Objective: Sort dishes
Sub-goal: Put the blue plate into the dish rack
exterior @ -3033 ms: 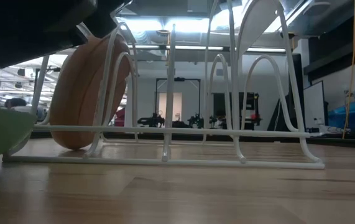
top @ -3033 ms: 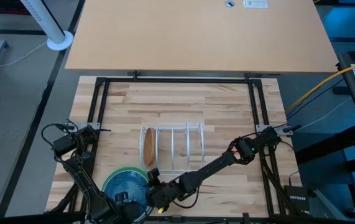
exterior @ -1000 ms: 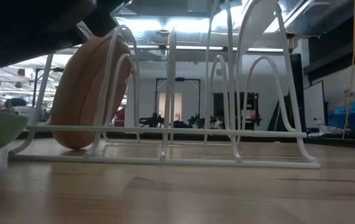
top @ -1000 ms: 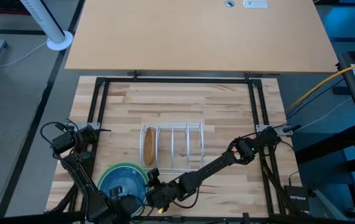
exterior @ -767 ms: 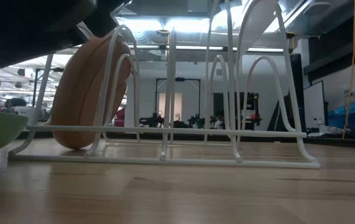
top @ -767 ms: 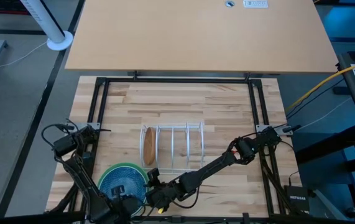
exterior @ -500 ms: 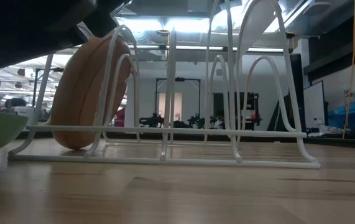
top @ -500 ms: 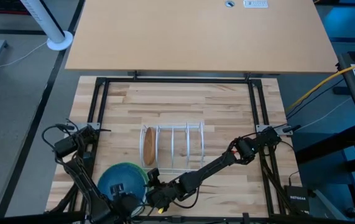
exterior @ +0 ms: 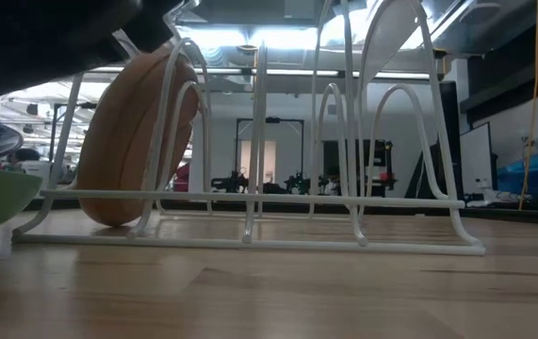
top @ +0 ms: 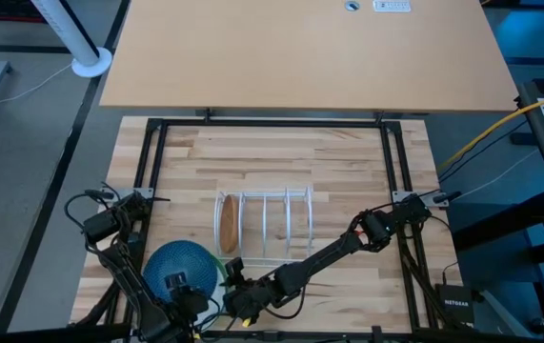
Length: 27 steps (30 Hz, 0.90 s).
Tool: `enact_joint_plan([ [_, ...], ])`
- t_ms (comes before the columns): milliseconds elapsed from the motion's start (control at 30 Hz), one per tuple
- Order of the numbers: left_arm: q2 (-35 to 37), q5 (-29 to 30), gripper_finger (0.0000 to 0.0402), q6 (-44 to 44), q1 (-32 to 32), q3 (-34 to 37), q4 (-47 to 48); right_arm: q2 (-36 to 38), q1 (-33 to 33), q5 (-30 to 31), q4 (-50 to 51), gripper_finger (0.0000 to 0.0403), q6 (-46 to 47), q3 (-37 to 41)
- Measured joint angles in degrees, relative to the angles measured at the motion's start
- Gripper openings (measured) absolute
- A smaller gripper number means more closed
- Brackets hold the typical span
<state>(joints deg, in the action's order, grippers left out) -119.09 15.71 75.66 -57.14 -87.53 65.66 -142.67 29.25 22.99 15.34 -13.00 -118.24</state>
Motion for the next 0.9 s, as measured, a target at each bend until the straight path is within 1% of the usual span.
enact_joint_plan([
  [200,0.00,0.01,0.0143,0.00,0.02,0.02,-0.13,0.00,-0.02,3.38,-1.43,0.0166,-7.90,0.00],
  [300,0.00,0.01,0.0143,0.00,0.02,0.02,-0.17,0.00,-0.36,3.53,-1.81,0.0165,-11.36,0.00],
  [467,0.00,0.01,0.0143,0.00,0.02,0.02,-0.17,0.00,-1.24,3.51,-1.80,0.0165,-10.91,0.00],
  [533,0.00,-0.01,0.0143,0.30,0.02,0.02,-0.17,0.00,-1.20,3.53,-2.02,0.0165,-6.97,0.00],
  [700,0.00,-0.01,0.0143,0.68,0.00,0.02,-0.13,0.00,-1.17,2.71,-2.38,0.0166,7.13,0.00],
  [900,-0.01,-0.03,0.0143,0.73,0.00,0.02,0.22,0.00,-1.13,-3.55,-2.17,0.0166,22.39,0.00],
])
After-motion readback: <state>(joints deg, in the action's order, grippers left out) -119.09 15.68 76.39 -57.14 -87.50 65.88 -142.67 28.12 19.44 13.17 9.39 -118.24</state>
